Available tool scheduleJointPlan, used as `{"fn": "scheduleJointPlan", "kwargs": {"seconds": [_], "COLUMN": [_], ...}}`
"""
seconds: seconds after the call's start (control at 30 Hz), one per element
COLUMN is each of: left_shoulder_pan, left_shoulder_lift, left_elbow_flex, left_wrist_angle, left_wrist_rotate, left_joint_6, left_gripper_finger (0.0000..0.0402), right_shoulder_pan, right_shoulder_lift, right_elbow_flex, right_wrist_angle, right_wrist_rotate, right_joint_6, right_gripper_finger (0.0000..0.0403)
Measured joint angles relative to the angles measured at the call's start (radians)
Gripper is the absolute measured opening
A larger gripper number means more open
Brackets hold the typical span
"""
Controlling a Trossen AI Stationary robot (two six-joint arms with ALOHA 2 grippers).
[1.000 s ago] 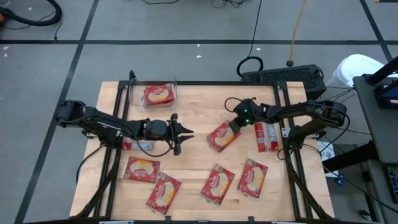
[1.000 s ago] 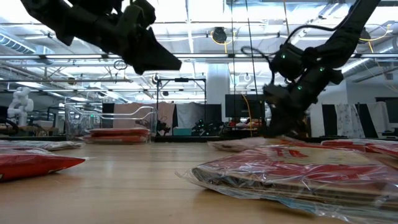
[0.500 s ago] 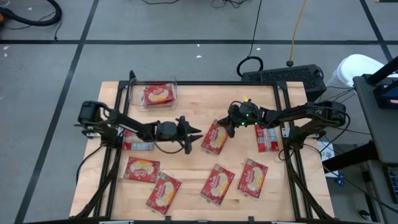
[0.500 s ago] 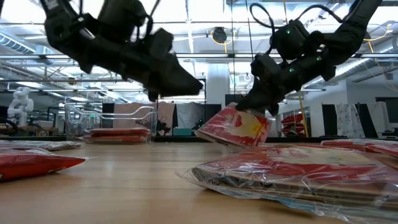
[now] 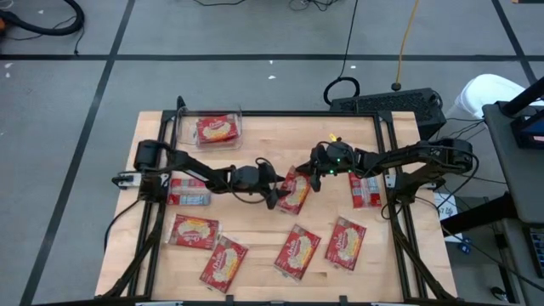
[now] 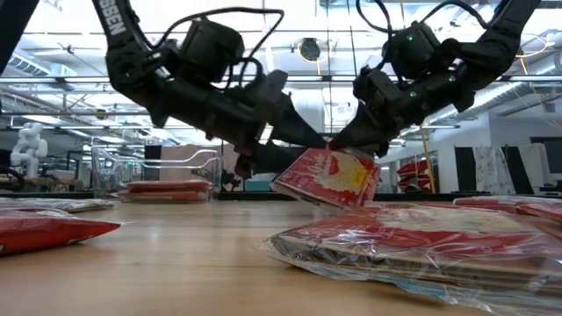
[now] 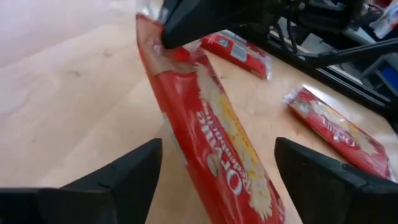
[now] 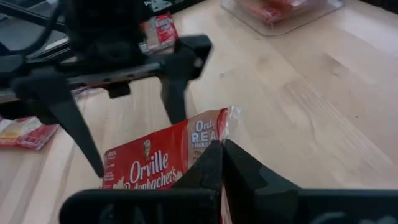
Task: Sort popcorn bags into baskets
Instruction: Put the red popcorn bag into the transparent bin
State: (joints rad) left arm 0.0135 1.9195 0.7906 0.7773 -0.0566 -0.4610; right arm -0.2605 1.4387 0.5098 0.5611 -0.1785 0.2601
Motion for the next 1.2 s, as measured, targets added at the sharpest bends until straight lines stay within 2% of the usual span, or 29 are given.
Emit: {"fn": "scheduleJointPlan", "kwargs": {"seconds": [0.07,0.17,0.23,0.43,0.53,0.67,0.9,1.03,1.2], "left_shoulder_pan": [0.010,0.019,0.020,0.031,0.050,0.069,0.119,0.151,0.177], "left_shoulder_lift": [0.012,0.023,0.023,0.009,-0.022,-0.108,-0.371,-0.504,-0.569], "left_elbow_flex": [0.010,0.026,0.038,0.046,0.047,0.047,0.054,0.109,0.273], "left_wrist_angle": [-0.002,-0.003,-0.005,-0.014,-0.040,-0.165,-0.455,-0.738,-1.161], "left_wrist_rotate": [0.038,0.096,0.120,0.150,0.186,0.222,0.248,0.246,0.198], "left_joint_6": [-0.020,-0.014,0.011,0.082,0.089,0.152,0.342,0.411,0.513], "left_gripper_finger": [0.0296,0.0247,0.0201,0.0028,0.0024,0.0028,0.0018,0.0027,0.0023], "right_shoulder_pan": [0.003,0.007,0.007,0.008,0.007,0.005,0.022,0.049,0.105], "right_shoulder_lift": [0.000,0.000,0.000,-0.044,-0.111,-0.216,-0.337,-0.349,-0.347], "right_elbow_flex": [0.000,0.000,0.000,0.001,0.001,0.001,-0.005,-0.042,-0.133], "right_wrist_angle": [0.010,0.031,0.042,0.028,-0.026,-0.106,-0.275,-0.274,-0.156], "right_wrist_rotate": [0.000,-0.001,-0.001,-0.008,-0.003,0.027,0.110,0.106,0.105], "right_joint_6": [-0.014,-0.024,-0.037,-0.068,-0.065,-0.067,-0.094,-0.116,-0.119], "right_gripper_finger": [0.0000,0.0000,0.0000,0.0000,0.0004,0.0027,0.0080,0.0098,0.0102]}}
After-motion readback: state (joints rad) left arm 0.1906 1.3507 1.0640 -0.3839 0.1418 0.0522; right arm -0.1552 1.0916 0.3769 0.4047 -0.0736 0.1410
